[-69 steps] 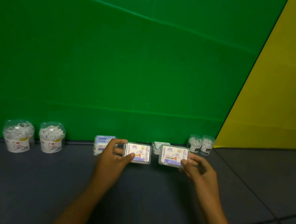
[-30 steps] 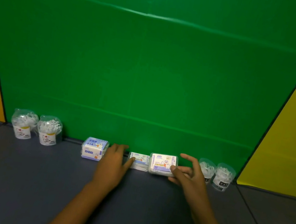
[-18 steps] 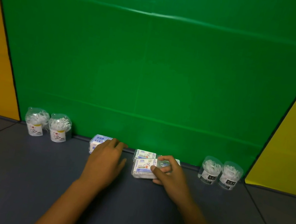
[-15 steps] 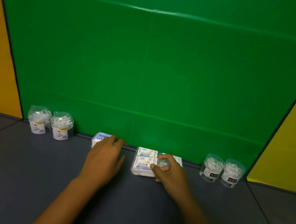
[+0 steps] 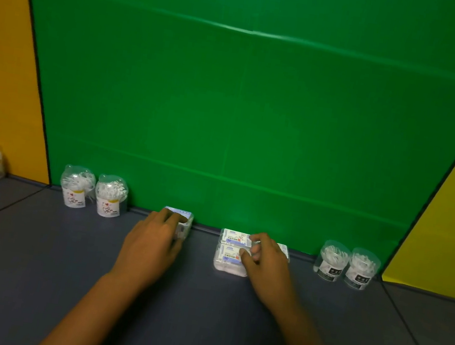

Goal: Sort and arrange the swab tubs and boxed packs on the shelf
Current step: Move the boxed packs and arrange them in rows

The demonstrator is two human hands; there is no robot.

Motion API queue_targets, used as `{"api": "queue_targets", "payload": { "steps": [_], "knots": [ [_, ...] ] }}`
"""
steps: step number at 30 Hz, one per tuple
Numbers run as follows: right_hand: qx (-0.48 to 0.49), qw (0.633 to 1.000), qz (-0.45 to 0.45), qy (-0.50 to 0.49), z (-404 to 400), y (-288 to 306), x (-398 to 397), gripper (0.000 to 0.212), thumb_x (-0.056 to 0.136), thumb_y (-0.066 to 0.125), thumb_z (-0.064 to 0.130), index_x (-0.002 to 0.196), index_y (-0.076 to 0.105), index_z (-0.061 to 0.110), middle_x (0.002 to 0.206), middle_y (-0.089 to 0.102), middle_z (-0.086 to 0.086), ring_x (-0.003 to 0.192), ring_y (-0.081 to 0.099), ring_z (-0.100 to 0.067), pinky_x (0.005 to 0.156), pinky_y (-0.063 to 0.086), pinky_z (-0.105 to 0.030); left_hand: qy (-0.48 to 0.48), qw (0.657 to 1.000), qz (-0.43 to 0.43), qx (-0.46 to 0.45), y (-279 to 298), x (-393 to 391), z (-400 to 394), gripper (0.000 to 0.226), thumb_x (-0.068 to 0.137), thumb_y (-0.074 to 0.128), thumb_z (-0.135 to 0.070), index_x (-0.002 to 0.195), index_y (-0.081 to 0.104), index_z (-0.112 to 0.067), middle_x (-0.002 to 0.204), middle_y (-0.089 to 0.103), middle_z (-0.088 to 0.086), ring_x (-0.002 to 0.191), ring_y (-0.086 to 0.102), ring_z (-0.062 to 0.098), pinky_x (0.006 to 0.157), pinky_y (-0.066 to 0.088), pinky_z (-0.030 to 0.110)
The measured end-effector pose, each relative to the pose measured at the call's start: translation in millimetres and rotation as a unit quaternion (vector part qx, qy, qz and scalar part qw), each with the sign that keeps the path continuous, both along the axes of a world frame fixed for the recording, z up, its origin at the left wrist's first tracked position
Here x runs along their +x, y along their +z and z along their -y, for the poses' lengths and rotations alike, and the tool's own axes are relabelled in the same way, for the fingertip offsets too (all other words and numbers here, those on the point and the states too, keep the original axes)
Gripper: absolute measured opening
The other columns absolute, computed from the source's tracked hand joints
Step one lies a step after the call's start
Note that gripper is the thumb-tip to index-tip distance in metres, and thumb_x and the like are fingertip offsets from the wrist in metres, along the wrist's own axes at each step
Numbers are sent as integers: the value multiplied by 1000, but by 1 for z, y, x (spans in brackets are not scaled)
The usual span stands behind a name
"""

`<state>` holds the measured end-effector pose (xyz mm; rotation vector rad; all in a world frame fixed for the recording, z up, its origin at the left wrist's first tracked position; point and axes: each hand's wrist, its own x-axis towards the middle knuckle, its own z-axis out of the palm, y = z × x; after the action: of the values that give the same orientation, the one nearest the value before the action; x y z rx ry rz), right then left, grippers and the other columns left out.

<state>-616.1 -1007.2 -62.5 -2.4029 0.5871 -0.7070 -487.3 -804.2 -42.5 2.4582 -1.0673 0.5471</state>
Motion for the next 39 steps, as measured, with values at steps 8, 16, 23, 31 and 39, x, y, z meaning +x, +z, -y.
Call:
{"api": "queue_targets", "payload": {
  "steps": [8, 16, 23, 31, 39],
  "knots": [
    [-243, 967, -61, 45, -83, 42, 21, 45, 96, 50, 44, 134, 46, 21, 128, 49, 1, 120, 46, -20, 95, 44, -36, 31, 999, -7, -11, 17, 13, -91, 41, 88, 59, -37, 126, 55, -21, 119, 58, 6, 104, 58, 28, 82, 50, 39],
    [-279, 952, -66, 104, -209, 54, 59, 55, 97, 40, 57, 140, 40, 23, 134, 47, 1, 124, 44, -21, 99, 41, -36, 121, 993, -1, 7, 23, 24, -229, 46, 94, 51, -44, 133, 47, -22, 125, 53, 4, 112, 53, 24, 87, 47, 37],
    [-252, 947, -60, 191, -310, 48, 103, 61, 97, 34, 61, 145, 33, 24, 143, 40, 1, 130, 40, -20, 106, 39, -37, 181, 983, -9, 4, 18, 33, -347, 44, 92, 52, -45, 131, 49, -24, 124, 52, 1, 112, 53, 23, 85, 46, 36],
    [-239, 932, -37, 269, -386, 49, 166, 56, 98, 37, 59, 141, 37, 24, 139, 44, 3, 126, 43, -18, 102, 40, -34, 260, 965, -23, -26, 14, 57, -432, 44, 90, 55, -46, 129, 51, -23, 122, 54, 0, 110, 56, 22, 83, 50, 37],
    [-237, 923, -20, 302, -422, 41, 259, 53, 97, 40, 57, 139, 39, 24, 137, 45, 3, 125, 43, -17, 99, 42, -34, 304, 951, -43, -33, 7, 123, -472, 46, 92, 52, -47, 132, 46, -26, 129, 49, -2, 113, 54, 19, 89, 49, 35]
  ]
}}
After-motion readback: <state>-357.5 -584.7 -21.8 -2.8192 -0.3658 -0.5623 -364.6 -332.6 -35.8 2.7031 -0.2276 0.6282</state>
